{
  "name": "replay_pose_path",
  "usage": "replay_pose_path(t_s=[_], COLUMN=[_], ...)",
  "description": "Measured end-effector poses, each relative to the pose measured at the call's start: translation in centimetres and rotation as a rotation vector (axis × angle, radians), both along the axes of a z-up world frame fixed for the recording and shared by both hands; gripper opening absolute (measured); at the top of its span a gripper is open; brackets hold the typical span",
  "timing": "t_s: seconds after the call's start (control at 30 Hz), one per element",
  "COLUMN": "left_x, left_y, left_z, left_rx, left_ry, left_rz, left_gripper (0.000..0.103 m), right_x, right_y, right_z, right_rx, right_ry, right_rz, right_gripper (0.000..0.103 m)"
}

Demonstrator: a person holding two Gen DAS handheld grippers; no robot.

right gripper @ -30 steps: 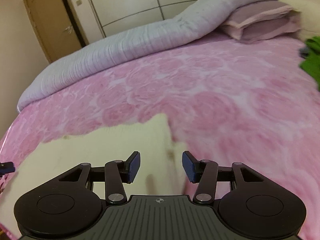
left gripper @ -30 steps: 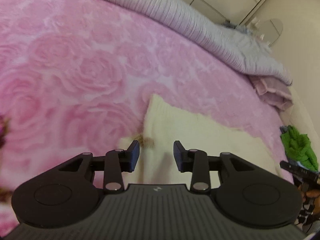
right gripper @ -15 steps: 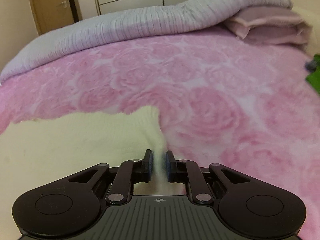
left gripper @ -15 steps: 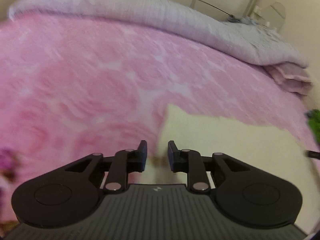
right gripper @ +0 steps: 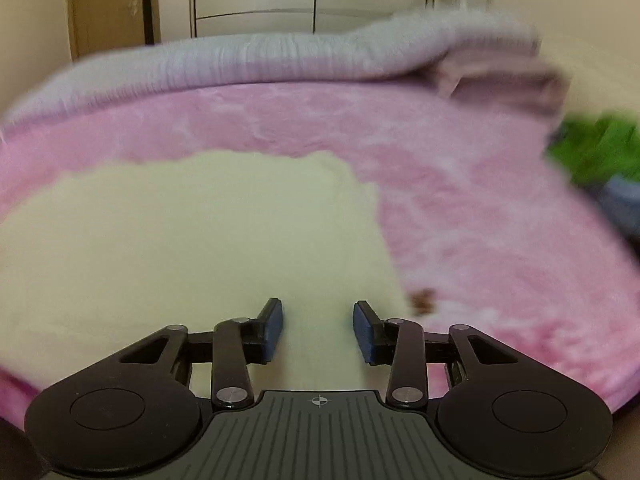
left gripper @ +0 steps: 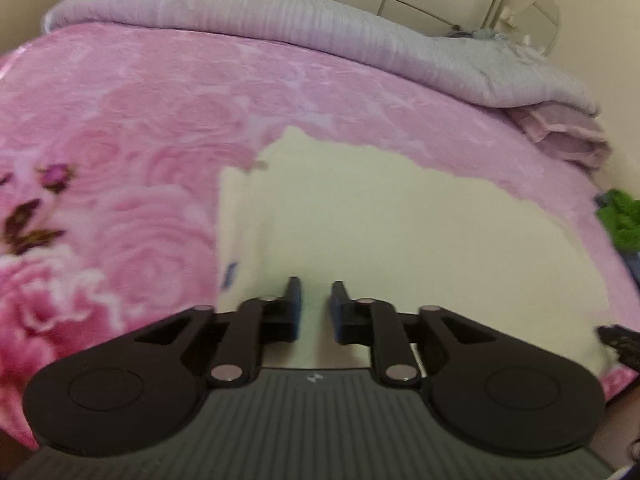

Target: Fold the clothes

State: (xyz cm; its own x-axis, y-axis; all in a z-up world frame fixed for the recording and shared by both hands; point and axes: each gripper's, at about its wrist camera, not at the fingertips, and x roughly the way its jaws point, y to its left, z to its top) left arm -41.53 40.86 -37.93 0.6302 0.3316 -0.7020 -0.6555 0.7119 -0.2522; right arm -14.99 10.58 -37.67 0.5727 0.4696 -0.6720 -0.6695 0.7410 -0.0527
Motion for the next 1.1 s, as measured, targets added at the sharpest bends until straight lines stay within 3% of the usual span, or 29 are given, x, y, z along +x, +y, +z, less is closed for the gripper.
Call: replay_pose_path(t_s=[0.1,0.2,0.3,0.43,0.6,0.77,1.1], left_x=[-1.0,-1.4,-1.3,-0.6,-1.3,-2.6,-4.9], left_y=[-1.1,-3.3,-4.8,-6.2,-9.7,-12.7,-15.8], left_z=[1.4,1.7,0.9,2.0,3.9,3.8,4.5], left_rx=[-0.004,0.066,0.115,0.134,0.139,0.124,0.185], left_ry=[0.027,0.050,0.095,0.163,0.121,0.156,0.198], left_rz=[0.051,0.034,0.030,0.029,0.007,-0.002,0.013], left_gripper=[0.014,0.025,0.027,0.027,0.035,0.035,0.039], right_x=[-0.4,-2.1,-2.9,-4.2,-6.9,-9.9,-12.2], right_y=[-0.6,-1.5,-1.2,-0.6,-1.8,-1.9,-3.5], right_z=[1.0,2.3,1.1,0.6,3.7,5.0,5.0], right_rx=[-0.028,0.010,-0.013,-0.063,0.067,0.040,0.081], right_ry=[0.021,-0.034,-0.020,0.001,0.092,0.073,0.097], right_rz=[-0.062,-0.053,-0.062,-0.082,-0.065,-0.057,-0.083], right_gripper=[0.039,0.039,0.039,0.039,0.040,0.044,0.050])
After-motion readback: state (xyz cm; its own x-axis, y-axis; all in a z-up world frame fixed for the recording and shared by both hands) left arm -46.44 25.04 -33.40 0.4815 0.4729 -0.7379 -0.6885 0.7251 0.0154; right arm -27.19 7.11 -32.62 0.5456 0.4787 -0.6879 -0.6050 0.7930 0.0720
